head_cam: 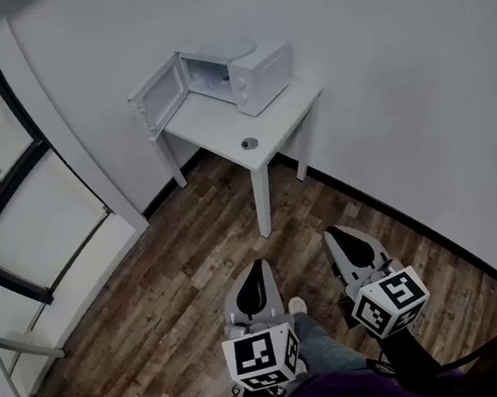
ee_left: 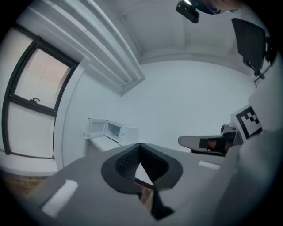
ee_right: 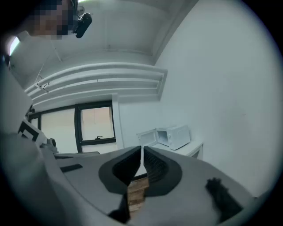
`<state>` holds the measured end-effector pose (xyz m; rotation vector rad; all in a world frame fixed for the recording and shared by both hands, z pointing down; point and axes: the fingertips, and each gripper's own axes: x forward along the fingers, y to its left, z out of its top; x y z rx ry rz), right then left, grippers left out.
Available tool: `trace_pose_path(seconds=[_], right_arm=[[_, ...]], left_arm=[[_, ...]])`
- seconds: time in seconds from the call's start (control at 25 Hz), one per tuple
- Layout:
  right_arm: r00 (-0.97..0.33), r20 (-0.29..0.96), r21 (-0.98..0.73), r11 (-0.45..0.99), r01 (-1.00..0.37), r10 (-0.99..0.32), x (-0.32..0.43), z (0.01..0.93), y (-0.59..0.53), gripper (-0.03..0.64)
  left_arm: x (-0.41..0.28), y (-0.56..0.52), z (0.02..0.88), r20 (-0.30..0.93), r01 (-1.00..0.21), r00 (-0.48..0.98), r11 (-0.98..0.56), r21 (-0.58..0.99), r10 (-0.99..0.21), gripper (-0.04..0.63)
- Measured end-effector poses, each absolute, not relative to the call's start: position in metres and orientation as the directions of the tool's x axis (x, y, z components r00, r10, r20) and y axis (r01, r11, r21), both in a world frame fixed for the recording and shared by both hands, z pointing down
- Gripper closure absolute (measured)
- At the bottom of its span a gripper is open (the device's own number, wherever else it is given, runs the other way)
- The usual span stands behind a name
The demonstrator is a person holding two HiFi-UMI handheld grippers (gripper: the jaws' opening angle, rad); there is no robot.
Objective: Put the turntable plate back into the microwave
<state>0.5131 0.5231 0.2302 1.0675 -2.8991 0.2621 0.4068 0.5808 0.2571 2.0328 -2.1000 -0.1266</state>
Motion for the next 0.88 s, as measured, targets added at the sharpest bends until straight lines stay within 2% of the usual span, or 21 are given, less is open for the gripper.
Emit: trace_pose_path(seconds=[0.88], right_arm=[[-0.847,0.086,-0.144,0.834,-0.532,-0.525,0.407,0.226,0.318,0.604]], left_arm=[[0.318,0.389,0.248,0.068,-0.957,-0.131,0.145,0.252,-0.989,0.588]])
